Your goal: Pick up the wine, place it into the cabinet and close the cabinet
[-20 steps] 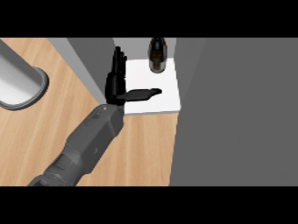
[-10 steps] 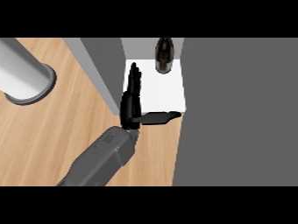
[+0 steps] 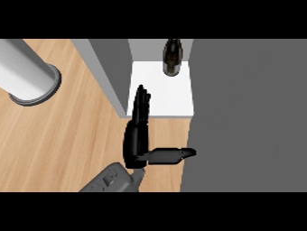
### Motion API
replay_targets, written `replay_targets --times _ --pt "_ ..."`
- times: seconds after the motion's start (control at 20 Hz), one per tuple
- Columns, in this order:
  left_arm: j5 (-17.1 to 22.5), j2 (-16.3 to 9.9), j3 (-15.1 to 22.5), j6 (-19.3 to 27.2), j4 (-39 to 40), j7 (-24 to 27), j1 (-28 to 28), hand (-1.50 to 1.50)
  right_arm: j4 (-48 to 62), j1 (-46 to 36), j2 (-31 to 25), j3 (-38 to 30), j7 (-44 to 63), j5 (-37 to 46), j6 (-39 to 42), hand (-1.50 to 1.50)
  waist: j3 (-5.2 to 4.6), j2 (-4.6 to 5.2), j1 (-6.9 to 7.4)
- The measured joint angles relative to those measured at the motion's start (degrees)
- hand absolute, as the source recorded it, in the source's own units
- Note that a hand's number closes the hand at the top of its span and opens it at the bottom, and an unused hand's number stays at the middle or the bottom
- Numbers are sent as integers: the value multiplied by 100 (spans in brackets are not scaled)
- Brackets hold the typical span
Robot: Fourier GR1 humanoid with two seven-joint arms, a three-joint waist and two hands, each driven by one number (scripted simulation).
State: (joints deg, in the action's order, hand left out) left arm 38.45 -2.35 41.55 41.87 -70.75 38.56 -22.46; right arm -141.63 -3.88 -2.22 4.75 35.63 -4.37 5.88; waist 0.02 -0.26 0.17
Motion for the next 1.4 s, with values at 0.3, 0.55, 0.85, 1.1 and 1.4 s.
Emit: replay_targets --times 0.3,0.55,0.85,1.1,1.4 --pt "-501 -297 283 476 -1262 -403 805 -150 6 48 -30 -72 -45 -10 40 -150 0 5 -2" --pt "-793 -638 436 591 -2218 -524 1476 -150 -17 79 -50 -82 -22 -44 106 -150 0 8 -3" --pt "-943 -1178 619 366 -3082 -584 2102 -150 -2 179 -50 69 155 -176 301 150 1 7 -4" --pt "-929 -1812 557 30 -3784 -792 2435 -150 -2 160 -104 232 394 -261 465 150 1 8 -7" --pt "-811 -2489 272 -518 -4371 -777 2964 -150 9 255 -138 421 321 -301 704 150 -2 11 -9"
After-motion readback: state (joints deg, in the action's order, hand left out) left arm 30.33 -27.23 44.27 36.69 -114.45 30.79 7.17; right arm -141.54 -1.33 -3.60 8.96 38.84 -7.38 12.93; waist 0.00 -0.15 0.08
